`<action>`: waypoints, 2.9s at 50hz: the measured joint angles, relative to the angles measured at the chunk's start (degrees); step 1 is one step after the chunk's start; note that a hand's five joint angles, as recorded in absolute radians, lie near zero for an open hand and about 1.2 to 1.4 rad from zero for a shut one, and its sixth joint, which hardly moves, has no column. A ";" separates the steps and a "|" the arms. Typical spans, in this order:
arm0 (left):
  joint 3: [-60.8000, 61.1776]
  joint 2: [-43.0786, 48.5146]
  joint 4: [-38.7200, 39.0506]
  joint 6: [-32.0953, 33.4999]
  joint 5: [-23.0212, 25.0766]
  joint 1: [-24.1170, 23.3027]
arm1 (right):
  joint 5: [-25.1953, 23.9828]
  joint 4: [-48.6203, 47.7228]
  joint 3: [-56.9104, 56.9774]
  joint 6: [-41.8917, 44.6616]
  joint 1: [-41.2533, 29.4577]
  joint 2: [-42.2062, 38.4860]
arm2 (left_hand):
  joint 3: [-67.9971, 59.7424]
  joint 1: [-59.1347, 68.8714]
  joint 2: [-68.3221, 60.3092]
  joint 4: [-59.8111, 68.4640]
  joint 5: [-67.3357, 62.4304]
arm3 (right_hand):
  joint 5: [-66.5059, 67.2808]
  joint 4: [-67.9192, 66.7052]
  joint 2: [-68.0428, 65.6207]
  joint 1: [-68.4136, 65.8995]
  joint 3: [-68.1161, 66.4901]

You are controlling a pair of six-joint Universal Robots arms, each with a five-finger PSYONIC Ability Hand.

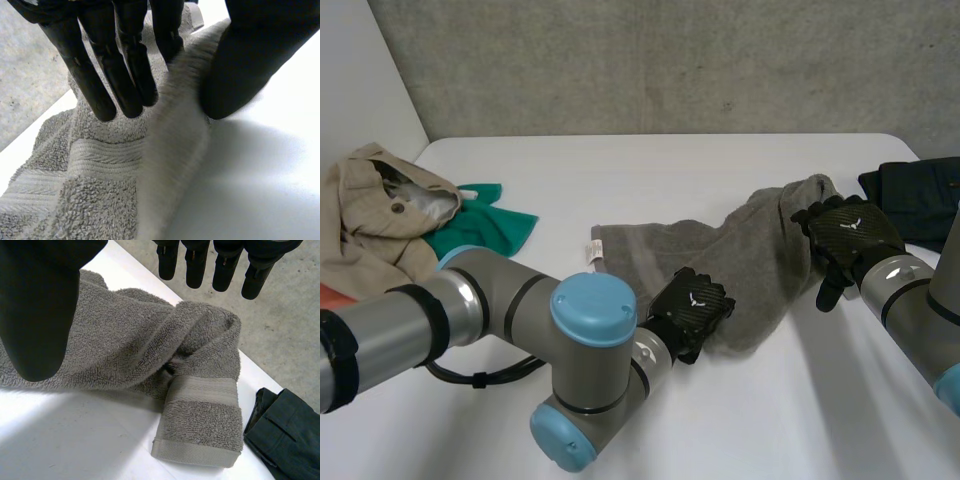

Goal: Fold the laundry.

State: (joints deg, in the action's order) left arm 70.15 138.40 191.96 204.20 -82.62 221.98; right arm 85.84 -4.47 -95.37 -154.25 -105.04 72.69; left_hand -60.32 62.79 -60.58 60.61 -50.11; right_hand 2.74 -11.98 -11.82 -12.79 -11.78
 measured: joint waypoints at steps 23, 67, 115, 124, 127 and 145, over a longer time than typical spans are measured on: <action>14.69 -37.00 -0.29 -3.75 -5.03 10.26 | -6.66 8.23 3.80 -13.82 8.33 -0.55 | -7.74 3.24 -7.80 8.07 -5.57 | -0.01 0.00 0.00 0.00 0.00; 22.56 -61.36 -10.17 -14.13 0.37 30.77 | -6.58 -1.63 9.70 -8.33 2.44 -0.92 | -7.86 3.24 -7.95 8.11 -5.57 | 51.97 -55.88 -55.29 -49.44 -55.55; 22.33 -32.71 18.10 -24.97 7.99 41.63 | -12.41 1.38 25.73 4.75 3.11 -13.06 | -8.13 3.24 -8.11 8.33 -6.18 | 53.92 -56.69 -55.29 -49.44 -56.36; 35.67 -30.68 23.42 -18.94 8.25 39.90 | -12.63 2.76 19.36 10.34 4.54 -20.70 | -8.13 3.24 -8.11 8.33 -6.17 | 23.58 -24.93 -24.75 -23.42 -25.18; 36.76 -31.16 24.44 -17.81 8.20 39.89 | -12.31 2.63 18.73 8.48 5.37 -20.50 | -8.13 3.24 -8.11 8.33 -6.17 | 11.05 -12.57 -12.52 -11.87 -12.93; 38.72 -37.46 21.15 -20.60 8.36 42.09 | -13.33 14.23 9.19 -6.97 15.29 -9.95 | -8.13 3.24 -8.11 8.34 -6.17 | 7.70 -9.21 -10.29 -9.00 -10.04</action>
State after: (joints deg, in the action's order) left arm 108.86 100.94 213.11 183.60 -74.26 264.07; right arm 72.51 9.76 -86.18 -161.22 -89.75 62.74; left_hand -68.44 66.03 -68.69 68.95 -56.28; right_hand 10.44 -21.18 -22.12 -21.78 -21.82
